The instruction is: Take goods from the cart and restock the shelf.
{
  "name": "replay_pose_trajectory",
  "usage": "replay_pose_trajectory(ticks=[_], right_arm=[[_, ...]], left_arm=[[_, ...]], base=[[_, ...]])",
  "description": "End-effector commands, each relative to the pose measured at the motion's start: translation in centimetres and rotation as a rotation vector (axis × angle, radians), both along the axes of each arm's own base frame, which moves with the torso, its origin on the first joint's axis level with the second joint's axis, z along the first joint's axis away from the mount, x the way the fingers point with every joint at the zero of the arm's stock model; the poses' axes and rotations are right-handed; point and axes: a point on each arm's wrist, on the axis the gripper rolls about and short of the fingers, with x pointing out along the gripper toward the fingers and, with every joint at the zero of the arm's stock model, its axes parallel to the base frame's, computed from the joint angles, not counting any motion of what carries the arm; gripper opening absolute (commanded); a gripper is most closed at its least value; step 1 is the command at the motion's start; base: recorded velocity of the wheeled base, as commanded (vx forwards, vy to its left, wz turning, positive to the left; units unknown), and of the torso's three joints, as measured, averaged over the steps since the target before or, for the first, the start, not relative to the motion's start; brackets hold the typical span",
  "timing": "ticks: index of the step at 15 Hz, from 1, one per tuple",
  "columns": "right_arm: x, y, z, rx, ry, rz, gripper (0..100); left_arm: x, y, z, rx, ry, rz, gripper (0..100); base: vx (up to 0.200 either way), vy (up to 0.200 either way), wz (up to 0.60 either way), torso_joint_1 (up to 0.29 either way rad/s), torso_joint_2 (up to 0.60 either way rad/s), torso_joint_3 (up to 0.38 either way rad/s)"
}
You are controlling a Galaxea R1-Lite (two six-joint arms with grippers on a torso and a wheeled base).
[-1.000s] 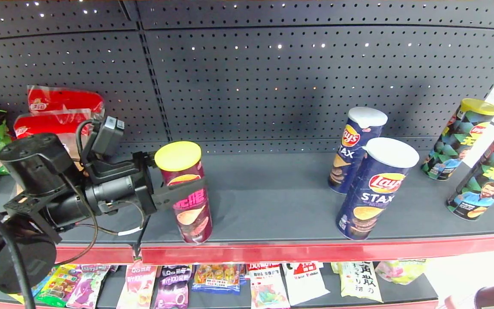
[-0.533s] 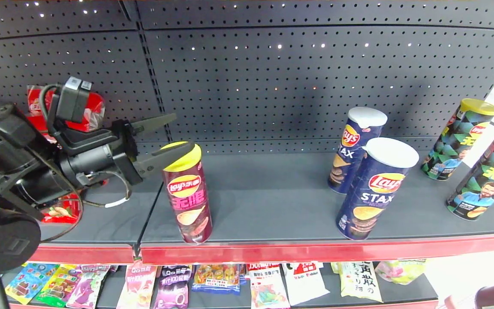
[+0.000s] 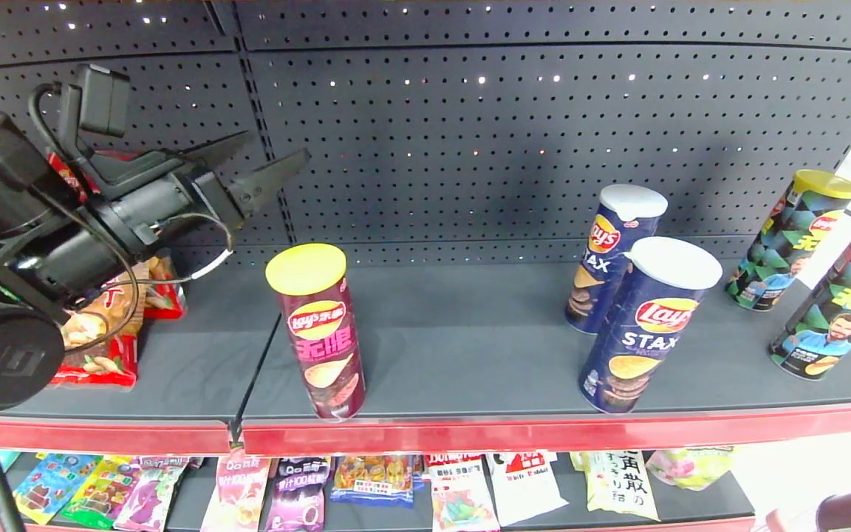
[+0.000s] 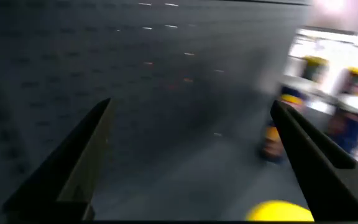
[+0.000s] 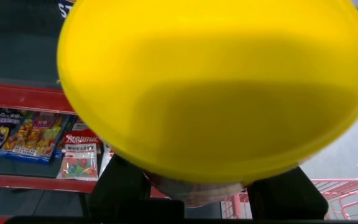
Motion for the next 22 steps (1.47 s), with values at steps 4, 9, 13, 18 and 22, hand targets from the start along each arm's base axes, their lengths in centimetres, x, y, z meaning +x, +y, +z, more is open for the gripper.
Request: replay_pose_trajectory(ticks=[4, 9, 13, 18, 22], right_arm=[[0.0, 0.0, 0.0, -0.002, 0.004, 0.001, 0], [0.7, -0.1, 1.3, -0.018, 0.022, -0.075, 0], [1.8, 0.1, 1.8, -0.023, 0.074, -0.016, 0], [1.3, 0.1, 1.6, -0.074, 0.127, 0.02, 0], [1.3, 0.1, 2.2, -0.073, 0.104, 0.019, 0]], left_arm=[[-1.8, 1.4, 2.0, -0.021, 0.141, 0.373, 100], [-13.1, 4.7, 3.0, 0.357, 0.382, 0.485, 100], [-24.4, 5.3, -0.5, 0.4, 0.372, 0.33, 100], [-28.2, 5.9, -4.8, 0.441, 0.407, 0.468, 100], [-26.4, 5.8, -3.7, 0.313, 0.371, 0.475, 100]], base=[[0.0, 0.0, 0.0, 0.0, 0.0, 0.0], [0.0, 0.0, 0.0, 0.0, 0.0, 0.0], [0.0, 0.0, 0.0, 0.0, 0.0, 0.0], [0.0, 0.0, 0.0, 0.0, 0.0, 0.0], [0.0, 0.0, 0.0, 0.0, 0.0, 0.0]])
